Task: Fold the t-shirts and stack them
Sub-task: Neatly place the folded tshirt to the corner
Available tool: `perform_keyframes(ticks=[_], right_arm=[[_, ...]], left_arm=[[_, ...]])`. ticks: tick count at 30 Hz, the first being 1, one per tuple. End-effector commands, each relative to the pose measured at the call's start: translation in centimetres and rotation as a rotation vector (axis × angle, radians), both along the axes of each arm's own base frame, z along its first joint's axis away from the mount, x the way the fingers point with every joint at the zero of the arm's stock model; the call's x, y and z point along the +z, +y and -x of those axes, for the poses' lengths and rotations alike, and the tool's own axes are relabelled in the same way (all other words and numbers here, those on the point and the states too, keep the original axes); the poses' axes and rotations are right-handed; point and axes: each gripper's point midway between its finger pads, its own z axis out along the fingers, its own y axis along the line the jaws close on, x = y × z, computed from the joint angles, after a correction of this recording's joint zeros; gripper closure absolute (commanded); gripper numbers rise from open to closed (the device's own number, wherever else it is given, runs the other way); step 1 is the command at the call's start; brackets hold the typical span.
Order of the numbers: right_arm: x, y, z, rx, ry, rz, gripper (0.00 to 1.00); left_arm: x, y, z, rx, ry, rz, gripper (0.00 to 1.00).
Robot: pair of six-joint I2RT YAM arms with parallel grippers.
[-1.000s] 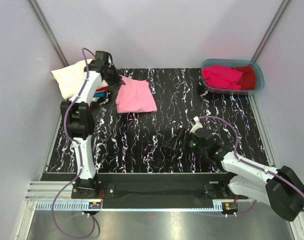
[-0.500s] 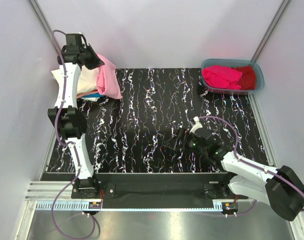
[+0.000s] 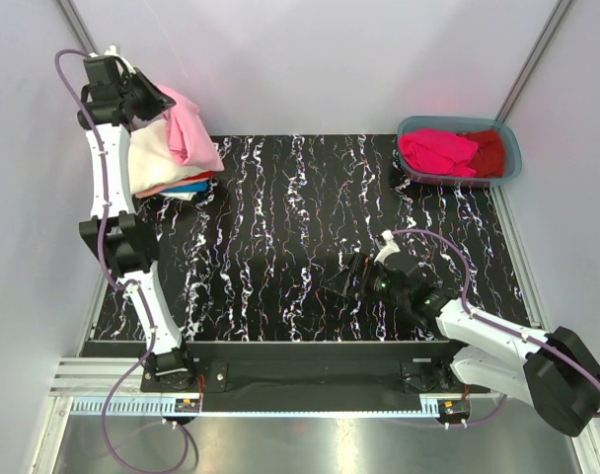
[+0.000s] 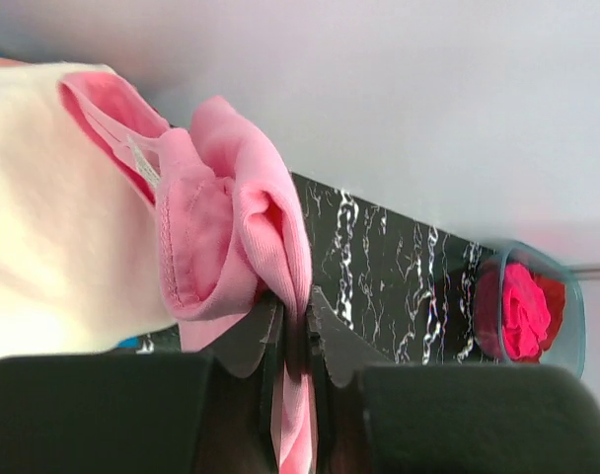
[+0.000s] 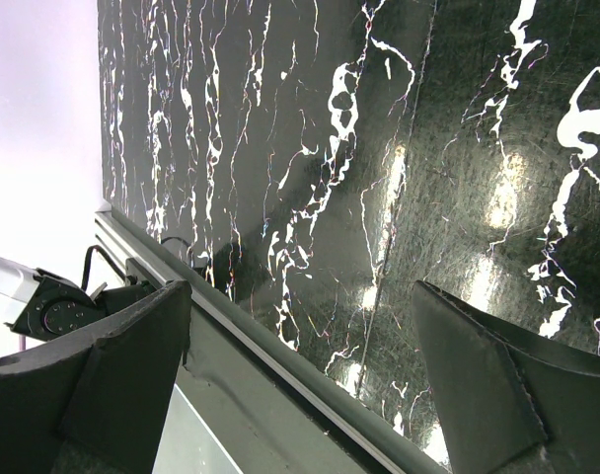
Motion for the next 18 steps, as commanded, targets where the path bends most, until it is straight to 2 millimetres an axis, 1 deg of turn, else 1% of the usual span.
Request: perform_keyframes(ticks=[1, 3, 4, 6, 8, 10, 11, 12, 13, 14, 15, 17, 18], right_arm=[[0.5, 0.0, -0.8, -0.02, -0.036, -0.005, 0.0], [0.5, -0.1, -0.8, -0.022, -0.037, -0.002, 0.0], [0.5, 0.0, -0.8, -0.02, -0.035, -0.004, 0.0], [0.5, 0.0, -0.8, -0.019, -0.037, -0.004, 0.0], [0.4, 0.0, -0.8, -0.019, -0.032, -0.003, 0.0], [0.5, 0.0, -0.9, -0.017, -0.032, -0.005, 0.0], [0.5, 0.1, -0.9, -0.016, -0.033, -0.006, 0.0], [0.5, 0.1, -0.9, -0.015, -0.034, -0.008, 0.0], [0.4, 0.1, -0.9, -0.016, -0.032, -0.007, 0.0], [0.5, 0.0, -0.9, -0.018, -0.034, -0.008, 0.0], [0.4, 0.0, -0.9, -0.016, -0.032, -0.007, 0.0], [0.5, 0.0, -0.9, -0.015, -0.035, -0.01, 0.0], [0.4, 0.0, -0.8, -0.015, -0.032, -0.008, 0.0]], left_arm=[[2.7, 0.9, -1.3, -0.024, -0.117, 0.024, 0.87], [1.8, 1.7, -1.7, -0.016, -0.106, 0.024, 0.87], [1.9, 2.4, -1.8, -0.005, -0.111, 0.026, 0.86], [1.6, 3.0, -2.1, 0.0, -0.117, 0.032, 0.85], [1.5, 4.3, -2.3, 0.014, -0.125, 0.034, 0.84], [0.7, 5.7, -2.5, 0.031, -0.116, 0.046, 0.84], [0.6, 6.2, -2.7, 0.036, -0.122, 0.047, 0.84], [-0.1, 6.6, -2.9, 0.041, -0.113, 0.05, 0.84], [-0.2, 7.2, -3.0, 0.049, -0.114, 0.046, 0.85], [-0.3, 7.5, -3.2, 0.051, -0.118, 0.042, 0.85], [-1.1, 8.0, -3.4, 0.058, -0.107, 0.037, 0.86], [-1.3, 8.6, -3.6, 0.069, -0.107, 0.024, 0.86], [-1.8, 9.0, -3.8, 0.077, -0.1, 0.019, 0.86]])
